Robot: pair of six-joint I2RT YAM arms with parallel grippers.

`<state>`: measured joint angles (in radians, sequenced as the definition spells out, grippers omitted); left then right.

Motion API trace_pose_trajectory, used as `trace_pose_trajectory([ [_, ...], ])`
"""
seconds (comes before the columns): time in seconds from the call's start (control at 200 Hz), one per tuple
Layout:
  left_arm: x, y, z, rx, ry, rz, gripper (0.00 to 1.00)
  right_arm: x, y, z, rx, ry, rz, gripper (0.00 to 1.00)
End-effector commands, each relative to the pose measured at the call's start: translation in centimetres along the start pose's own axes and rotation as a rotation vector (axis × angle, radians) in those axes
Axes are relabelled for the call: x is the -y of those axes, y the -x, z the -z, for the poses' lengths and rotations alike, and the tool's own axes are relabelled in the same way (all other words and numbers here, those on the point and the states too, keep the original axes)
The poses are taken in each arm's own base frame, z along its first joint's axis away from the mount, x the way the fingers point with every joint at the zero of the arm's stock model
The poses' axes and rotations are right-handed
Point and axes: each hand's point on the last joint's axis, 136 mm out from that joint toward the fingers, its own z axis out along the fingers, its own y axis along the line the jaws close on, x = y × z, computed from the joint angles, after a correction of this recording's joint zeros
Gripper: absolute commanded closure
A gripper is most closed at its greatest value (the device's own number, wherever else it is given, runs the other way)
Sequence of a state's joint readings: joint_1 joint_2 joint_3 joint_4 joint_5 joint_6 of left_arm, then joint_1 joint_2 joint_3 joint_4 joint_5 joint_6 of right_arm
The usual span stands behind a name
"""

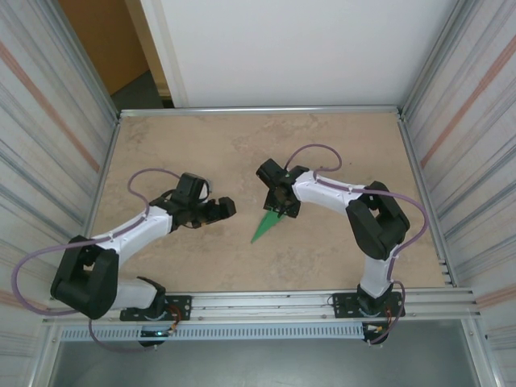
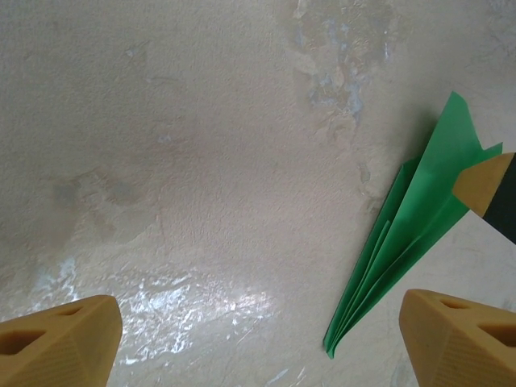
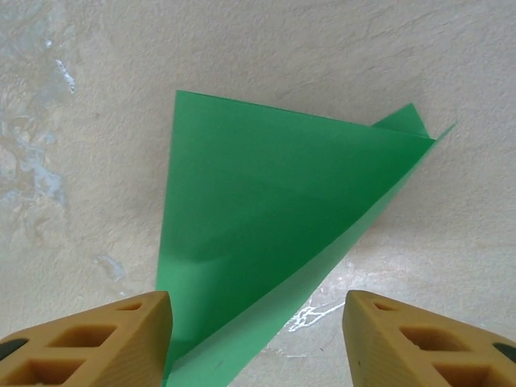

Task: Fold a paper plane with a square sheet of paper (pick it up from the middle)
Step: Move a paper plane to the center of the table.

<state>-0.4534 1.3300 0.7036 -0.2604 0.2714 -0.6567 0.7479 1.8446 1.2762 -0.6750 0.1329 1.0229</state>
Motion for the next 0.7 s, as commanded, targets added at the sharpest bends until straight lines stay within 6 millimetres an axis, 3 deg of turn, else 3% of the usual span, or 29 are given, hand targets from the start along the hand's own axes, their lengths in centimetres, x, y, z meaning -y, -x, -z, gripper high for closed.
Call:
trace_pose_trajectory([
  [0.0, 0.1, -0.2, -0.7, -0.021, -0.021, -0.011, 0.11, 1.4, -0.4, 1.1, 0.017, -0.037, -0.043, 0.46],
  [0.241, 0.3, -0.1, -1.3, -0.039, -0.028, -0.006, 0.12, 1.4, -1.3, 1.3, 0.002, -0.019, -0.067, 0.56],
  [0.556, 0.3, 0.0, -1.3, -0.040, -0.023, 0.001, 0.12, 0.5, -2.4, 0.0, -0.066, 0.010, -0.081, 0.68],
  [0.697, 0.3, 0.0, -1.4, -0.043, -0.018, 0.003, 0.12, 0.8, -2.3, 0.1, -0.063, 0.011, -0.085, 0.83],
])
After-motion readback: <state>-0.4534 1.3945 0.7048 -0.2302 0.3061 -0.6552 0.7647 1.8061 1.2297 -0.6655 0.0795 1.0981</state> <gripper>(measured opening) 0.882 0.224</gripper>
